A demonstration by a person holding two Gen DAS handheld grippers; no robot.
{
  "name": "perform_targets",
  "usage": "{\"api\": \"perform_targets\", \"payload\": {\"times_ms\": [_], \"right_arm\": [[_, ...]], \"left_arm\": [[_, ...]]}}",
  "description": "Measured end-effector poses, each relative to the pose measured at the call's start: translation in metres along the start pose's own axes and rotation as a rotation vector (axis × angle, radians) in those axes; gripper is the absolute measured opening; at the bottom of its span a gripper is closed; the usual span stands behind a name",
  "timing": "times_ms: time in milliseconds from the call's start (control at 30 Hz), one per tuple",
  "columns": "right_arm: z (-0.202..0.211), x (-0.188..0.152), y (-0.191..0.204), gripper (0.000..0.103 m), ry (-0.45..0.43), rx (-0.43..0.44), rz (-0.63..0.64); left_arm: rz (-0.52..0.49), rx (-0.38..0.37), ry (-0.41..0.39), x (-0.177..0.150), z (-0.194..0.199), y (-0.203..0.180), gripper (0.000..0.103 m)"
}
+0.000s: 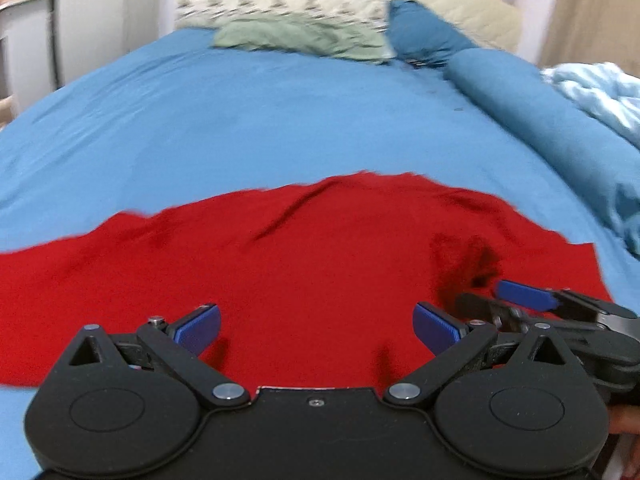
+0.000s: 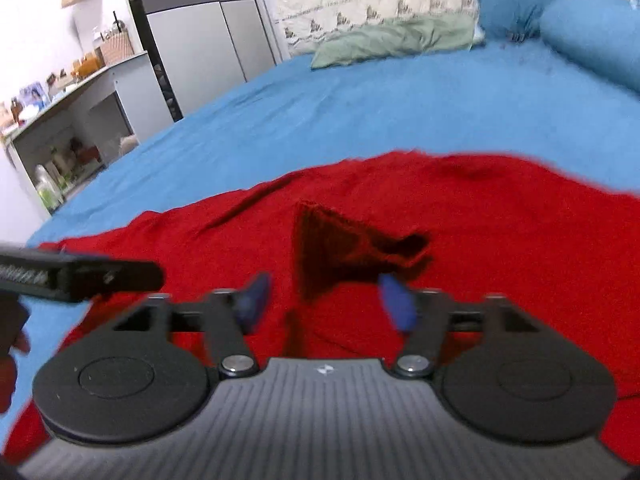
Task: Fold small clothes
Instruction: 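Move the left tool down to the cuff of one sweater sleeve, then grasp the sleeve cuff with the left tool and fold it across the body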
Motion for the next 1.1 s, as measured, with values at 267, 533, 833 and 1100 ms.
{"api": "perform_targets", "payload": {"times_ms": [267,533,833,1100], "right_arm": [[0.077,0.0,-0.081,0.098,0.04,-0.121,-0.014],[0.105,-0.012,-0.137,0.099,0.067,-0.226,-0.045],[0.092,-0.017,-0.141,0.099,0.128,-0.351,-0.023],[0.051,-0.016,-0.138,0.102,0.193,-0.425,0.012]], "left_arm": [[-0.2,-0.126,0.032,0.002,-0.063,-0.073,0.085],[-0.222,-0.116,0.053,0.01,-0.094,-0.084,0.006],[-0.04,0.066,-0.212,0.019,-0.018,-0.015,0.005],[0.059,0.154,-0.206,-0.011,-0.004,0.04,0.005]]}}
Point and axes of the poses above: each gripper's, at about its wrist camera, not at the fingertips, and z roughly against the way its jaws point, y to its left, x to its top, the point moved 1 cm from there along -z, roughly the way its jaws point, and after that the axes turned 7 degrees about -x, right-handed, at the moved point
